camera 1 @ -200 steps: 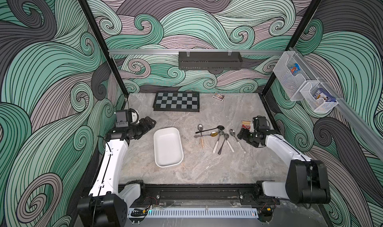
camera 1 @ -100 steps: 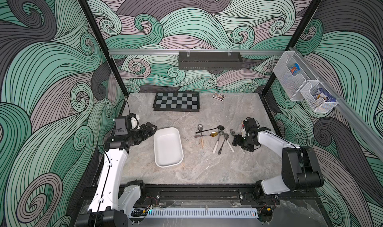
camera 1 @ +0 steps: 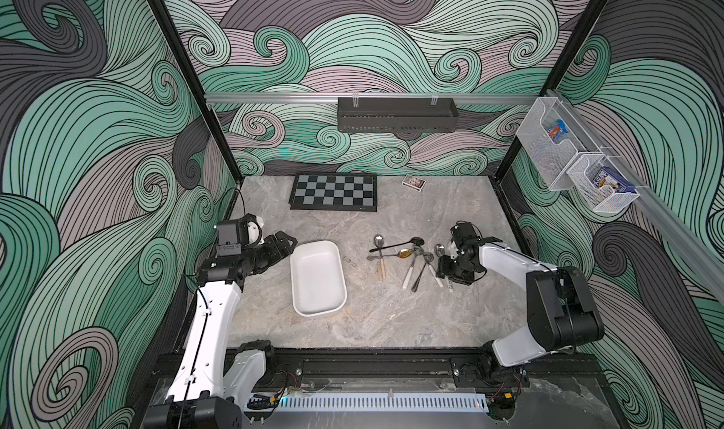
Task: Put the spoon into the storage box
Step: Pick up the spoon from the center of the board.
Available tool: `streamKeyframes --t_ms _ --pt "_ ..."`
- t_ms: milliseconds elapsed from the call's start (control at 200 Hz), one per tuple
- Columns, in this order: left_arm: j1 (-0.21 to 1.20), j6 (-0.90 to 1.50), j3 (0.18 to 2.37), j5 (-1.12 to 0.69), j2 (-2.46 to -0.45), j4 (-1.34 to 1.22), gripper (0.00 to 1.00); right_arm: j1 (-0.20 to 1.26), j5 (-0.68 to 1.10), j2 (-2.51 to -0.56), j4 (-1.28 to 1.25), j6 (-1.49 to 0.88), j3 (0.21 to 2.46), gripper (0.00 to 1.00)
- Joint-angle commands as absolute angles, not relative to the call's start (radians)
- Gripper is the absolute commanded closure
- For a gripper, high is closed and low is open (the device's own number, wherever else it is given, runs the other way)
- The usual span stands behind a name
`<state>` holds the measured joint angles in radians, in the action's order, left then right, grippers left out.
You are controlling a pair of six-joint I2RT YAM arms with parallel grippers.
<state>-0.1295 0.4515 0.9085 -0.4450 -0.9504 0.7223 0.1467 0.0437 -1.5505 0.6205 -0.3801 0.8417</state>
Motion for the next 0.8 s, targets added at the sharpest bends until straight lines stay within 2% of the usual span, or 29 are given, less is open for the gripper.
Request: streamKeyframes --t_ms 0,95,210,415,795 --pt "-0.132 0.427 0.914 -0.437 -0.935 0.741 0.18 0.144 0.030 -1.530 0.638 -0.377 0.882 0.40" --pt "-0.132 0.427 0.914 -0.437 -0.935 0.742 0.18 0.123 0.028 -1.519 0.639 -0.379 0.888 0.41" --pt "-0.131 0.428 0.914 -0.437 -0.935 0.741 0.18 0.100 0.024 -1.539 0.651 -0.370 0.904 0.51" --pt "-0.132 0.429 0.914 -0.439 -0.938 0.741 0.18 0.102 0.037 -1.620 0.669 -0.347 0.940 0.63" --pt "-0.131 0.427 0.915 -0.443 -0.944 0.741 0.18 0.144 -0.012 -1.713 0.687 -0.331 0.962 0.65"
